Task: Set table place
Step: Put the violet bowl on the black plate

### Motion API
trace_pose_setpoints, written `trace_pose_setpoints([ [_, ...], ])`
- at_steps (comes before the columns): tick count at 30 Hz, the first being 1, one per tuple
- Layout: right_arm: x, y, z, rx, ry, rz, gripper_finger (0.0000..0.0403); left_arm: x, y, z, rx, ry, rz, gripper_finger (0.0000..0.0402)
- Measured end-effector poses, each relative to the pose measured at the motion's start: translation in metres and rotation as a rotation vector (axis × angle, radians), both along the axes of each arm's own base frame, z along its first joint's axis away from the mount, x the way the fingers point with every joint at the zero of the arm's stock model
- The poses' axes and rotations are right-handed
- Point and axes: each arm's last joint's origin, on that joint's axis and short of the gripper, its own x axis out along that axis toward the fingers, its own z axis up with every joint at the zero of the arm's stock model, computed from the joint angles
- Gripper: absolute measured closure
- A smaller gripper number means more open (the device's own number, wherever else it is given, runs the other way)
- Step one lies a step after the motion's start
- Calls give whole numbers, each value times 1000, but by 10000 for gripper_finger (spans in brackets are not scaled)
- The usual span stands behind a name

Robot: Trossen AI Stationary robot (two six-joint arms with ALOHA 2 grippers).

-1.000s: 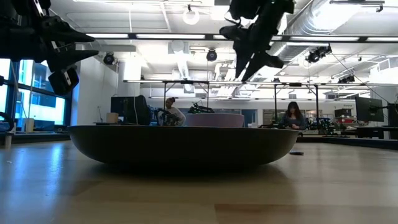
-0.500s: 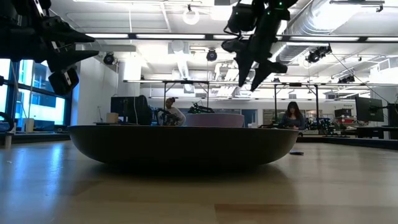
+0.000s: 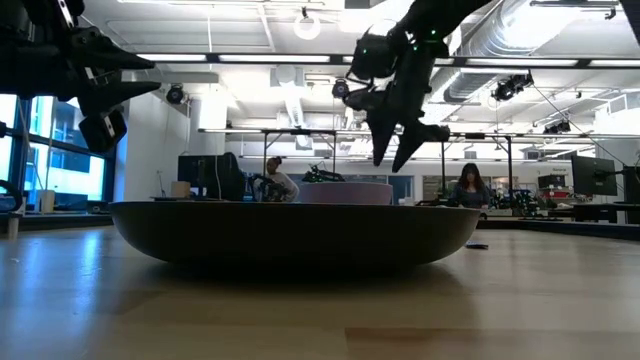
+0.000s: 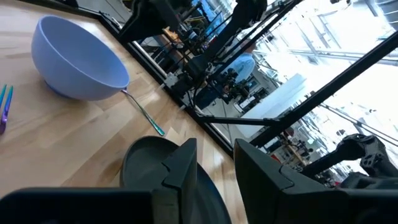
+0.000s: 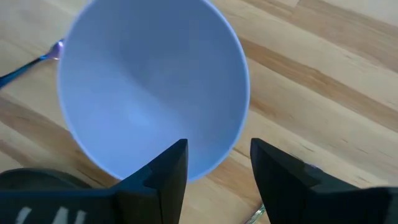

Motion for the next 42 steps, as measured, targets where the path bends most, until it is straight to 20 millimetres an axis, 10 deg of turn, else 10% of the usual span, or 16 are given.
trace_pose_setpoints([
  [42, 8, -29, -32, 3, 2, 0, 238, 0, 0, 0, -3, -2, 7, 307],
])
